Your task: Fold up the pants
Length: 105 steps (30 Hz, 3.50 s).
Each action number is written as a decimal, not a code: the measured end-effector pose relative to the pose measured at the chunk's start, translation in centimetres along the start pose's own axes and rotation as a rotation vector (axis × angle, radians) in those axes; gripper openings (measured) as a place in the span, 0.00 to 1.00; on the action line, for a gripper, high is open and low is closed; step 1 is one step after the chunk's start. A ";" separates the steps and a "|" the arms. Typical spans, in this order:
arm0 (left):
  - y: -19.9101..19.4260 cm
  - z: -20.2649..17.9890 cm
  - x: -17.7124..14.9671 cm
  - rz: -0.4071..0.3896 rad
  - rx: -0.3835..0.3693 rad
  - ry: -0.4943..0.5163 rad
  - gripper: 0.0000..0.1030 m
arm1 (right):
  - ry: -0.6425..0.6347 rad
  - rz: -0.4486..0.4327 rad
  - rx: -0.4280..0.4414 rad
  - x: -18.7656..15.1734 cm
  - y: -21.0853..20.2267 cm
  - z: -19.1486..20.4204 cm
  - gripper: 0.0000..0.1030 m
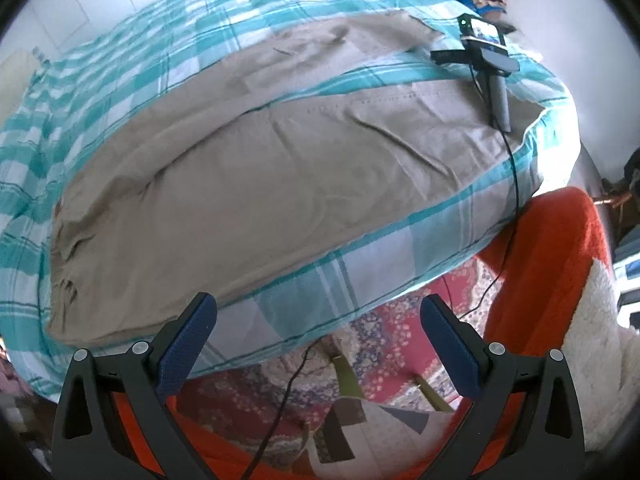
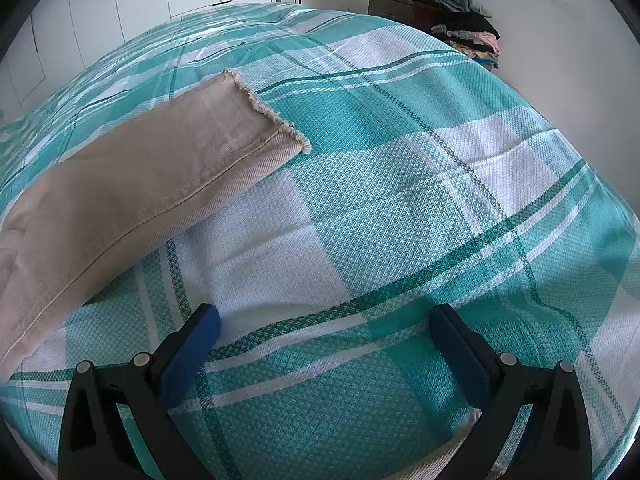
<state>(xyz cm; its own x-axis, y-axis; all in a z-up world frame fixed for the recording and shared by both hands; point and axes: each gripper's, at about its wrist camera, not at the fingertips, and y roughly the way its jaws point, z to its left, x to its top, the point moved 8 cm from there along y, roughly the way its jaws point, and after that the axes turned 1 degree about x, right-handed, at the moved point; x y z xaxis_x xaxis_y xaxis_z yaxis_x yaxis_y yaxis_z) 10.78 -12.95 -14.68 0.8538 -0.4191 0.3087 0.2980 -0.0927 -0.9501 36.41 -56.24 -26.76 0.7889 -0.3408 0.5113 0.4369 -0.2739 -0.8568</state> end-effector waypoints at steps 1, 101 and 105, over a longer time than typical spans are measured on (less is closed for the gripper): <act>0.0 -0.3 0.1 -0.004 -0.002 0.009 0.99 | 0.000 0.000 0.000 0.0 0.0 0.0 1.00; 2.5 0.2 -0.1 0.045 -0.003 0.013 0.99 | -0.001 -0.001 -0.001 0.0 0.1 -0.1 1.00; 2.6 0.2 -0.1 0.051 -0.002 0.017 0.99 | -0.001 -0.001 -0.001 0.0 0.1 -0.1 1.00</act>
<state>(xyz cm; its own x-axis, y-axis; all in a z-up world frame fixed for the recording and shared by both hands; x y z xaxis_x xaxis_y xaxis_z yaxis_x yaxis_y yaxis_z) 11.57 -13.03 -17.13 0.8604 -0.4385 0.2595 0.2538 -0.0727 -0.9645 36.42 -56.31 -26.87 0.7888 -0.3400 0.5121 0.4372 -0.2752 -0.8562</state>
